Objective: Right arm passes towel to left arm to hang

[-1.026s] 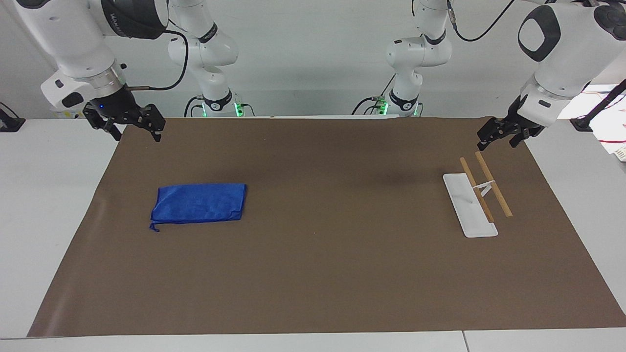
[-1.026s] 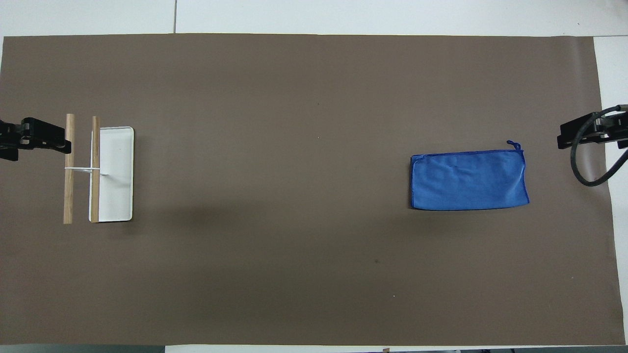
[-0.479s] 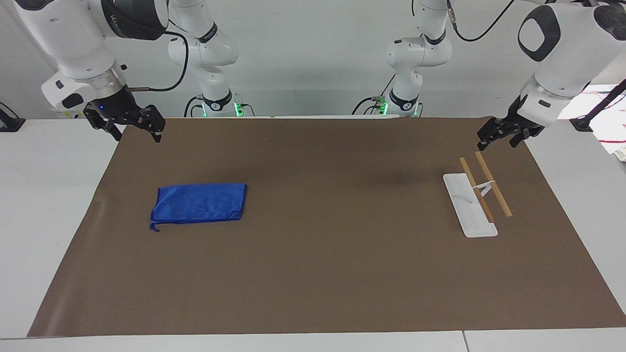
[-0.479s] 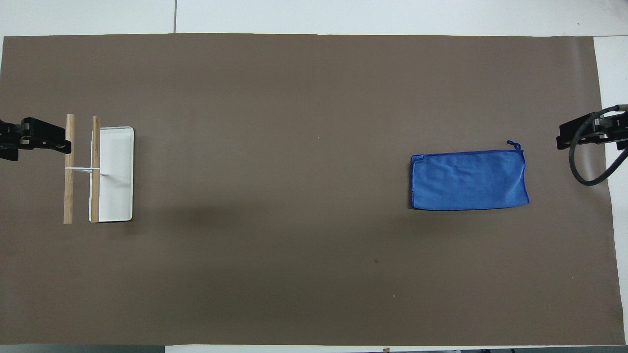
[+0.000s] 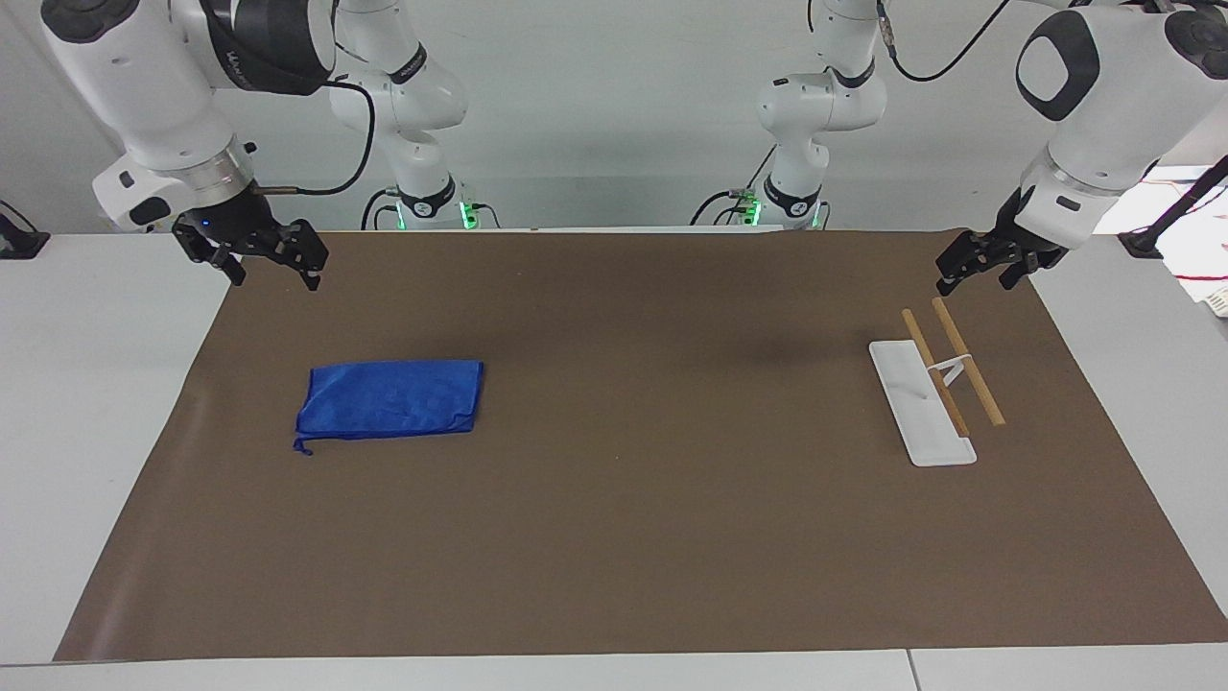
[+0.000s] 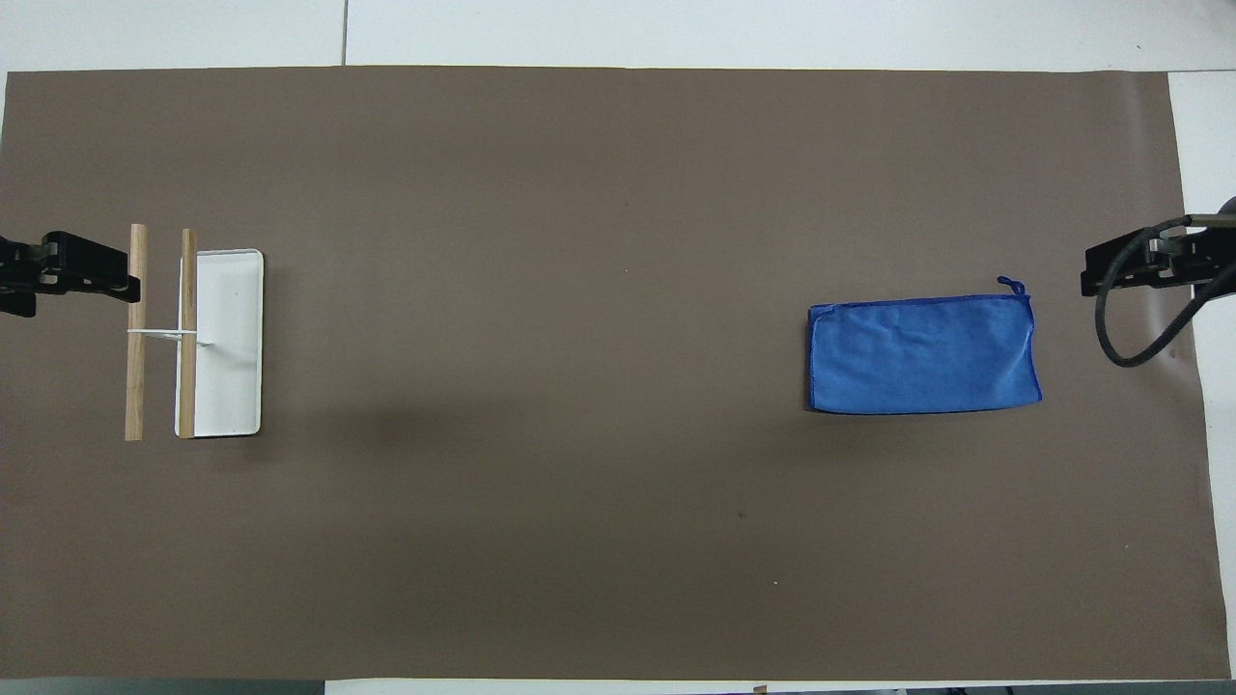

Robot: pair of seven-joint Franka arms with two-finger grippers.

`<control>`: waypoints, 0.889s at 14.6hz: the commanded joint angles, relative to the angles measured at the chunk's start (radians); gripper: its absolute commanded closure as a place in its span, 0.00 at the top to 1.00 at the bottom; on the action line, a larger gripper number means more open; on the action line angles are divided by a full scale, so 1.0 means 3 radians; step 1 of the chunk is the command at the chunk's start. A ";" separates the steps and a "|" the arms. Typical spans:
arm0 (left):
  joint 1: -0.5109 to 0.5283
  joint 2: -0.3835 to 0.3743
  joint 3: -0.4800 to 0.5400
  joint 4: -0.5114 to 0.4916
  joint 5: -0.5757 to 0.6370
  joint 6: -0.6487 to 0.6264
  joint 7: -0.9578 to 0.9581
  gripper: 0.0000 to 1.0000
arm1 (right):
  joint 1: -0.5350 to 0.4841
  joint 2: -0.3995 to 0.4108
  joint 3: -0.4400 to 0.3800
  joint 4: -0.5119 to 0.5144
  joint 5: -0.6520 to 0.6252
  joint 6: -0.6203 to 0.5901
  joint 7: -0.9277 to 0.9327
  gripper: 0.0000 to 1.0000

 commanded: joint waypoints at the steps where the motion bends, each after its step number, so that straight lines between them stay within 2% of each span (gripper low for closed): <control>1: 0.0006 -0.0106 -0.0009 -0.0112 0.0051 -0.0021 0.0014 1.00 | -0.0034 -0.0343 0.0023 -0.0819 0.0089 0.0677 0.0015 1.00; 3: -0.0010 -0.0101 -0.0009 -0.0112 0.0051 0.0014 0.0014 1.00 | 0.0006 -0.0283 0.0028 -0.1143 0.0100 0.1113 0.0010 1.00; 6: 0.0001 -0.0101 -0.0003 -0.0112 0.0051 0.0015 0.0014 1.00 | -0.0009 0.0013 0.0028 -0.1430 0.0100 0.1747 -0.0030 1.00; 9: 0.0001 -0.0101 -0.0003 -0.0112 0.0051 0.0020 0.0014 1.00 | -0.0044 0.0080 0.0028 -0.1946 0.0100 0.2453 -0.0229 1.00; 13: 0.0001 -0.0101 -0.0003 -0.0112 0.0051 0.0015 0.0014 1.00 | -0.0151 0.0172 0.0028 -0.2095 0.0105 0.2582 -0.1011 1.00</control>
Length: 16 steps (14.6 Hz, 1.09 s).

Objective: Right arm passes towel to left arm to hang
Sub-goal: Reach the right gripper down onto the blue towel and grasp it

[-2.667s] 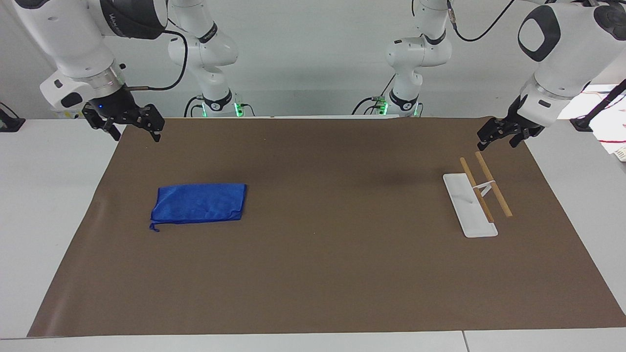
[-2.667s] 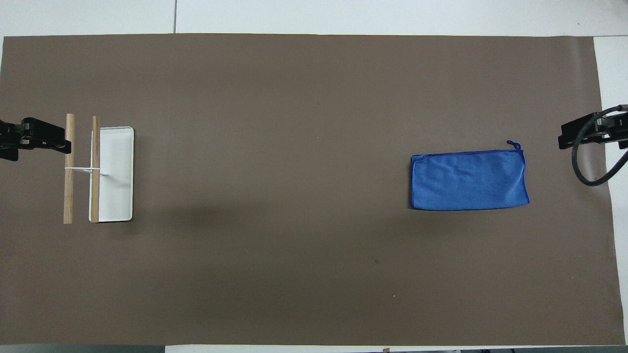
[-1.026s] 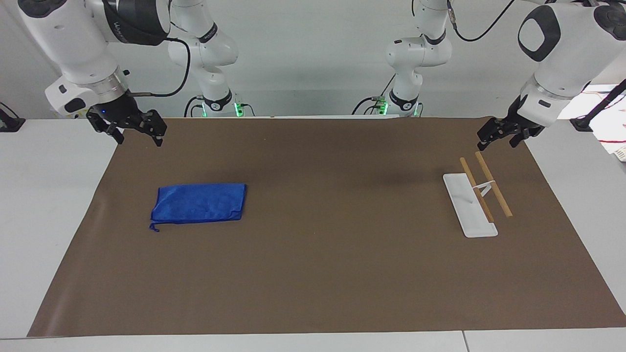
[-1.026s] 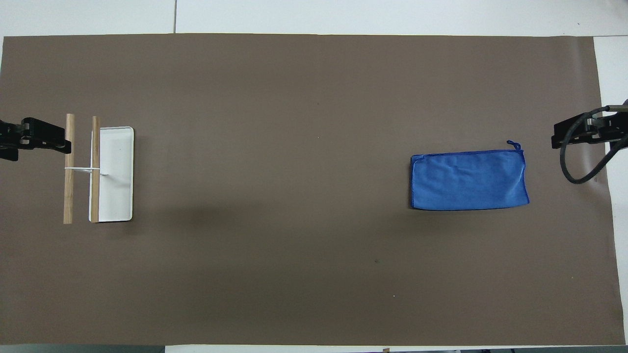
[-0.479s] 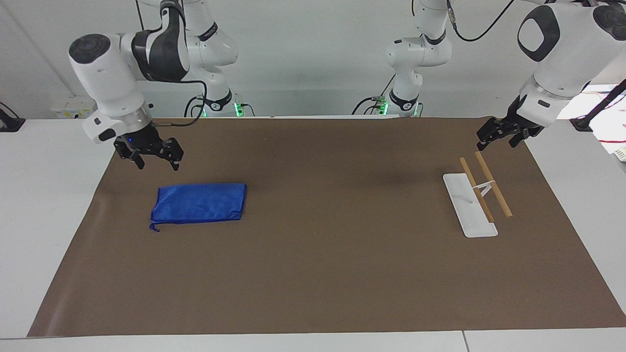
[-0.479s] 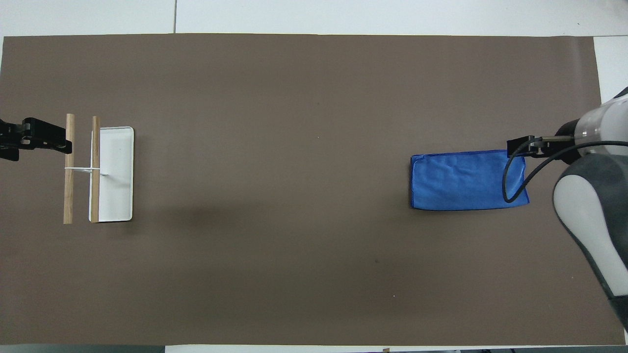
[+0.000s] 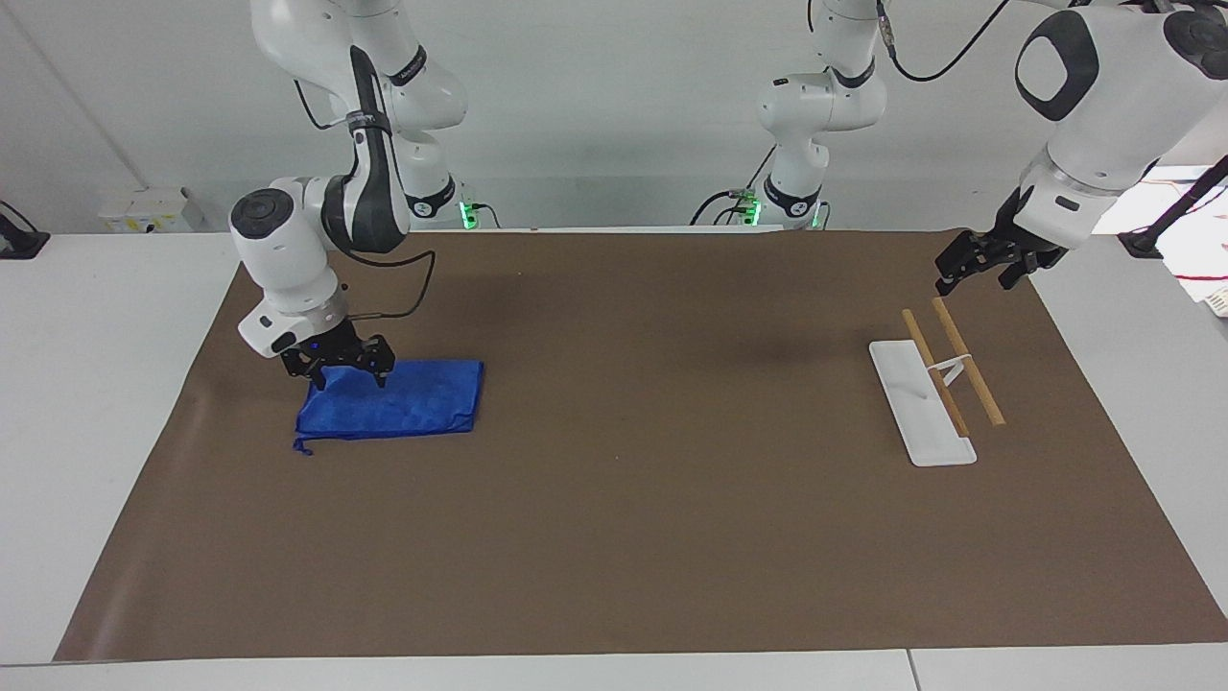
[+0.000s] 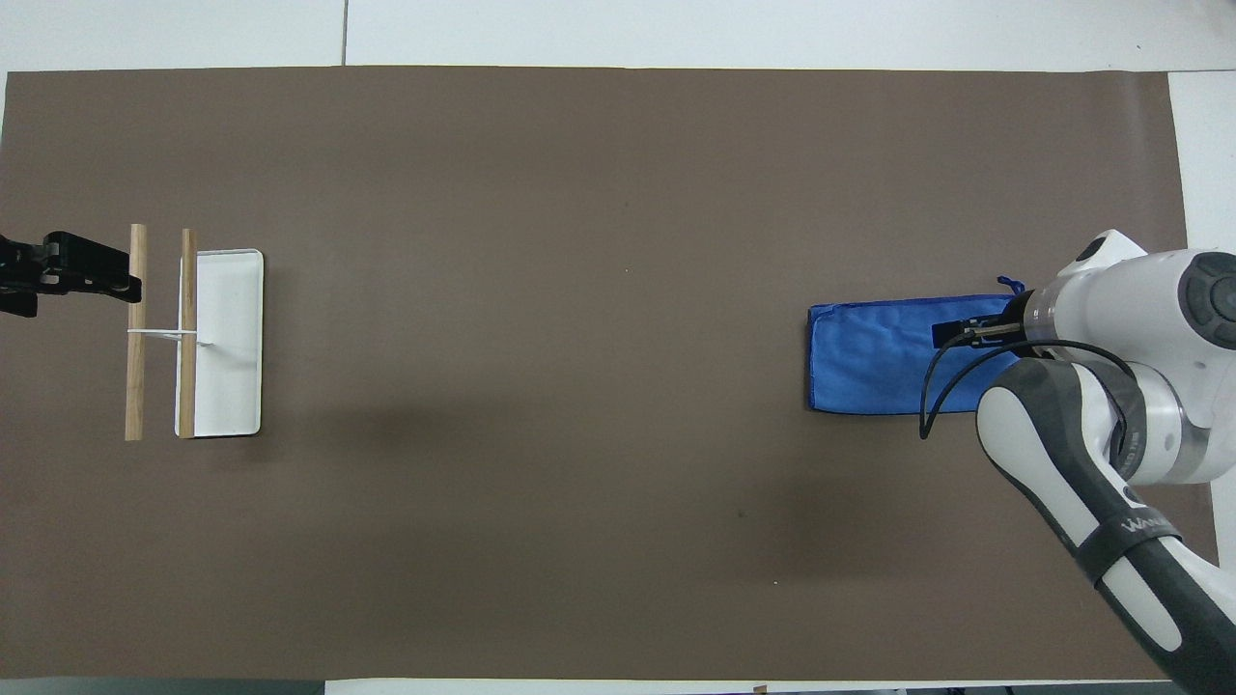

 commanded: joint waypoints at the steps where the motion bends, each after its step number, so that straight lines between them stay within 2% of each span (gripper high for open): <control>1: 0.0003 -0.0101 0.0000 -0.0112 0.0051 0.0017 0.0014 1.00 | -0.0190 0.0000 0.0023 -0.0075 0.0048 0.0064 -0.0431 1.00; 8: 0.0003 -0.0101 0.0000 -0.0112 0.0051 0.0017 0.0014 1.00 | -0.0135 0.0332 0.0029 -0.0080 0.0238 0.0361 -0.0463 1.00; 12: 0.0003 -0.0101 0.0000 -0.0112 0.0051 0.0017 0.0014 1.00 | -0.0058 0.0399 0.0039 -0.0075 0.0289 0.0438 -0.0462 1.00; 13: 0.0003 -0.0101 0.0000 -0.0112 0.0051 0.0017 0.0014 1.00 | -0.0053 0.0399 0.0039 -0.0080 0.0289 0.0438 -0.0462 0.83; 16: 0.0003 -0.0101 0.0000 -0.0112 0.0051 0.0017 0.0014 1.00 | -0.0032 0.0424 0.0039 -0.0095 0.0289 0.0432 -0.0442 0.04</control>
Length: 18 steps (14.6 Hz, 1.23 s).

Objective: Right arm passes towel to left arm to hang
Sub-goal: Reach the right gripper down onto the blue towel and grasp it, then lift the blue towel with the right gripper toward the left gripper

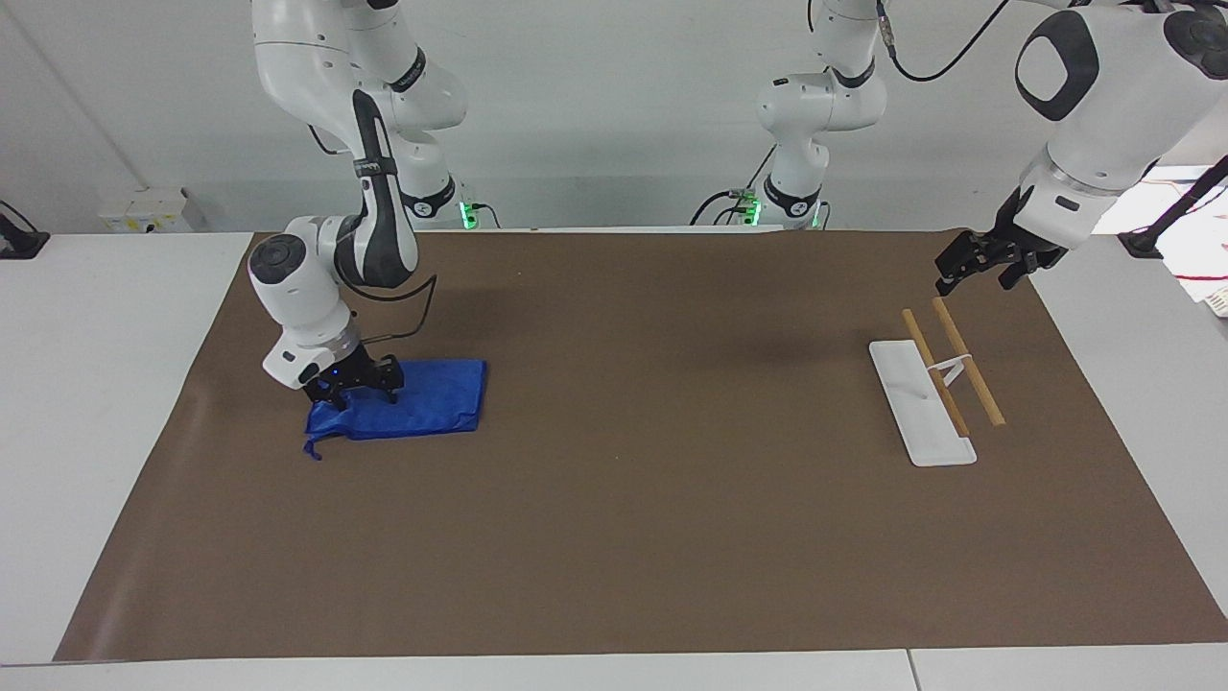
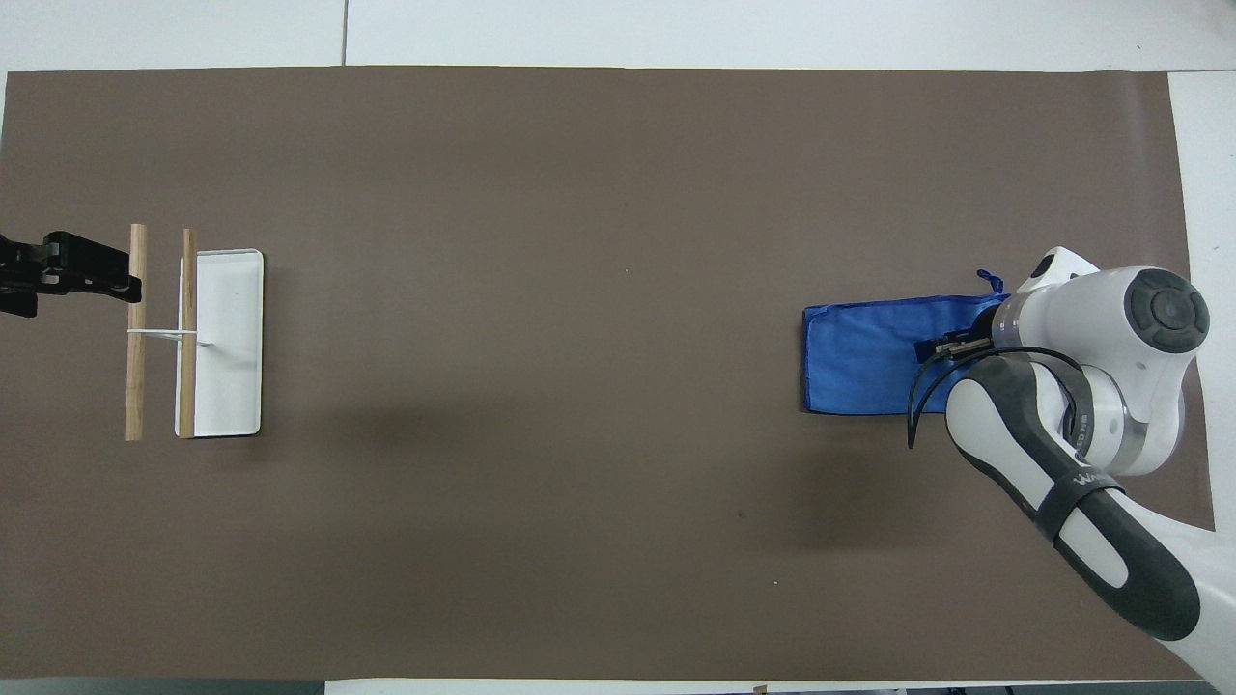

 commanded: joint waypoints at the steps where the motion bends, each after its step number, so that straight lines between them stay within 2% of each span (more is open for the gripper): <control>1: 0.0003 -0.0101 0.0000 -0.0112 0.0051 0.0017 0.0014 1.00 | 0.0078 0.0021 0.0009 -0.0036 0.0071 0.0038 -0.0039 0.00; 5: 0.0003 -0.0101 0.0000 -0.0112 0.0051 0.0017 0.0014 1.00 | 0.0180 0.0021 0.0009 0.0025 0.0076 -0.0063 0.0227 0.00; 7: 0.0003 -0.0101 0.0000 -0.0112 0.0051 0.0017 0.0014 1.00 | 0.0288 0.0021 0.0009 0.0300 0.0076 -0.0415 0.0477 0.00; 11: 0.0003 -0.0106 -0.0005 -0.0112 0.0051 0.0017 0.0014 1.00 | 0.0395 0.0016 0.0019 0.1149 0.0157 -0.1356 0.0784 0.00; 14: 0.0003 -0.0106 0.0000 -0.0112 0.0051 0.0012 0.0014 1.00 | 0.0477 0.0021 0.0019 0.1630 0.0525 -0.1771 0.1060 0.00; 16: 0.0003 -0.0106 0.0000 -0.0112 0.0051 0.0017 0.0014 1.00 | 0.0477 0.0021 0.0019 0.1916 0.0969 -0.1970 0.1320 0.00; 18: 0.0003 -0.0106 -0.0005 -0.0112 0.0051 0.0017 0.0014 1.00 | 0.0477 0.0021 0.0024 0.2167 0.1343 -0.2017 0.1617 0.00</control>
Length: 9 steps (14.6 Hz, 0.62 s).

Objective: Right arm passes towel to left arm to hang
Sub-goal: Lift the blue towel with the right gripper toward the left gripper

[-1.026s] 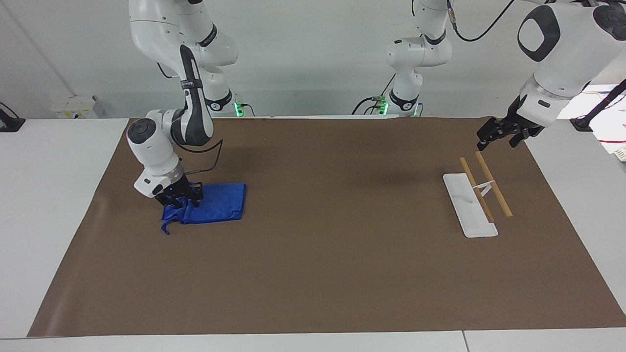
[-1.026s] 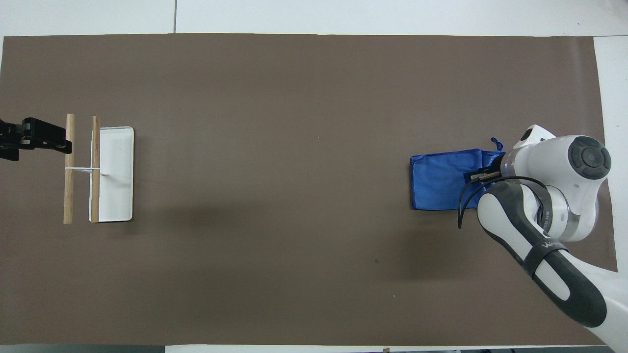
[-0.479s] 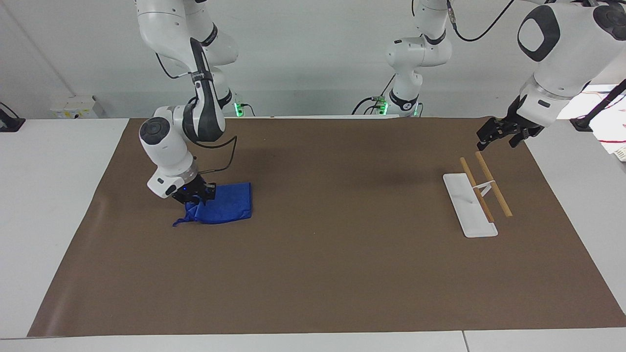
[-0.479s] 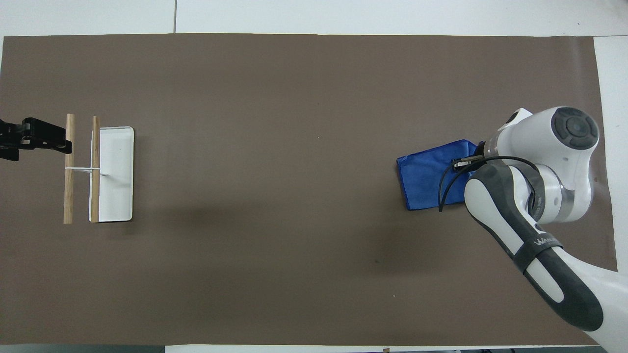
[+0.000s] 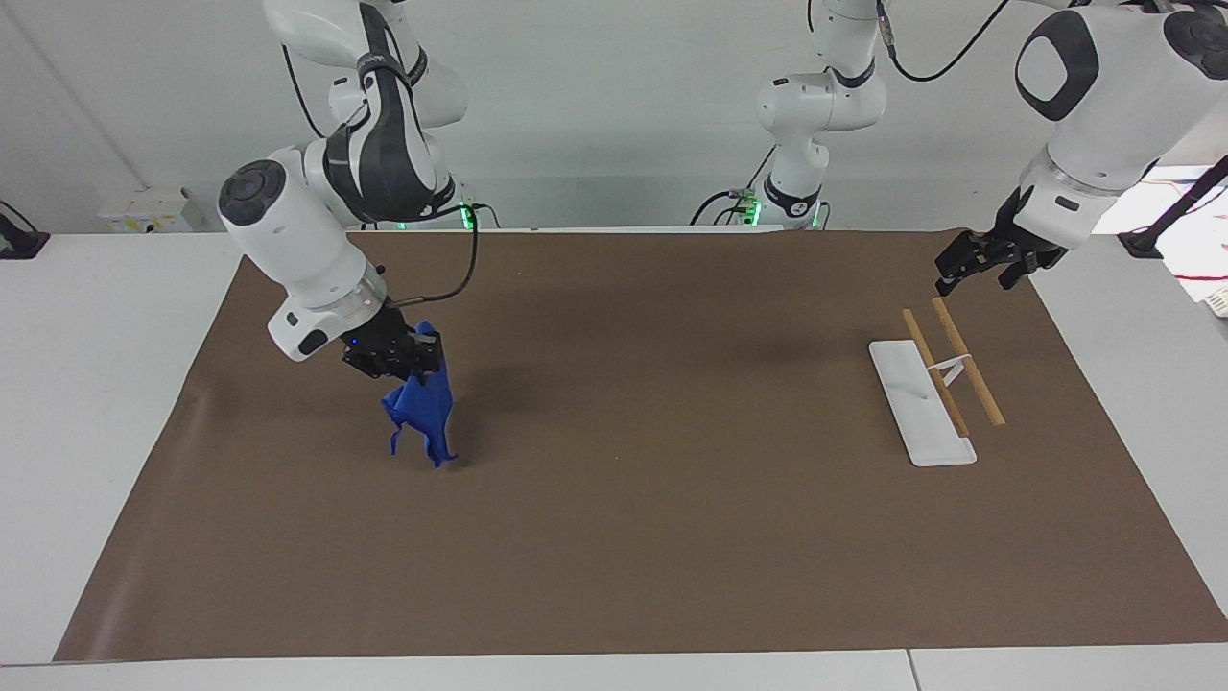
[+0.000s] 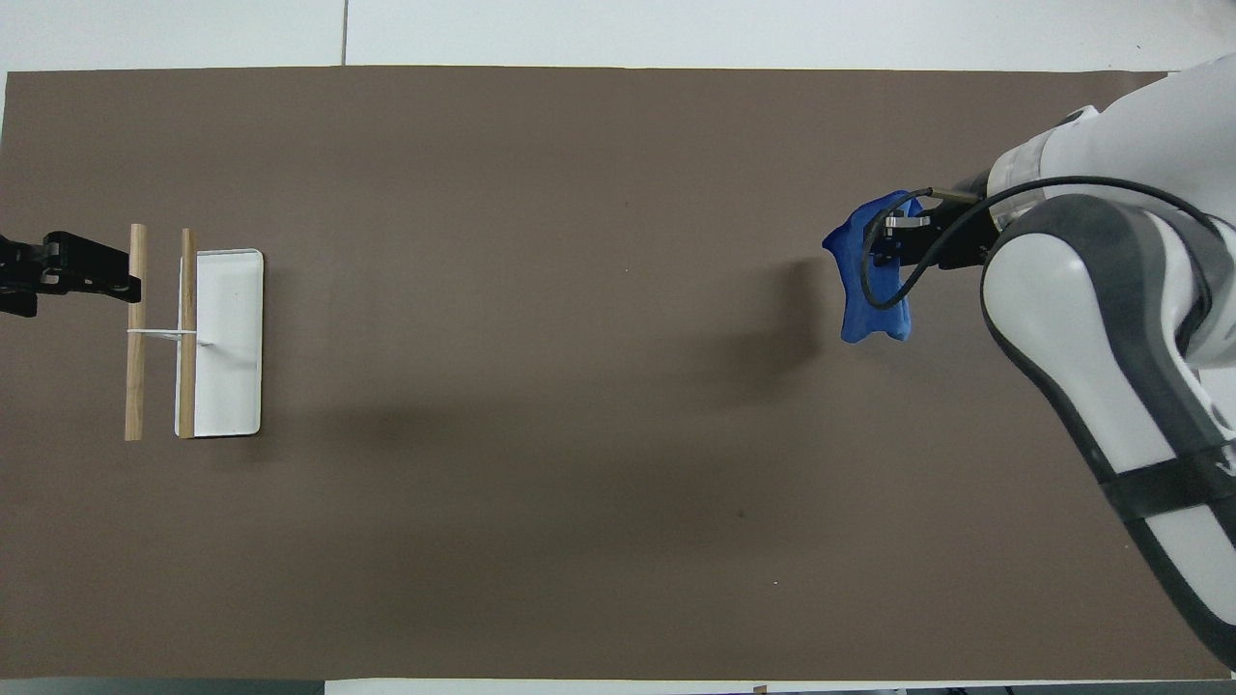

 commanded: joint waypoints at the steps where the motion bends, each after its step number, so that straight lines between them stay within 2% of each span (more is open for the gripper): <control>1: -0.0002 -0.0106 -0.0005 -0.0112 0.0051 0.0017 0.0009 1.00 | -0.0027 0.0073 0.0005 0.0413 0.0497 -0.0112 0.0430 0.00; 4: 0.0003 -0.0106 -0.0005 -0.0112 0.0051 0.0017 0.0019 1.00 | 0.0023 0.0160 0.0010 0.0572 0.1122 0.0158 0.0941 0.00; 6: -0.0023 -0.0106 -0.0005 -0.0117 0.0051 0.0012 -0.0011 1.00 | 0.0299 0.0201 0.0015 0.0527 0.1424 0.0632 0.1339 0.00; 9: -0.0079 -0.0106 -0.0030 -0.0137 0.0036 0.0078 -0.0062 1.00 | 0.0728 0.0237 0.0020 0.0419 0.1486 0.1415 0.2178 0.00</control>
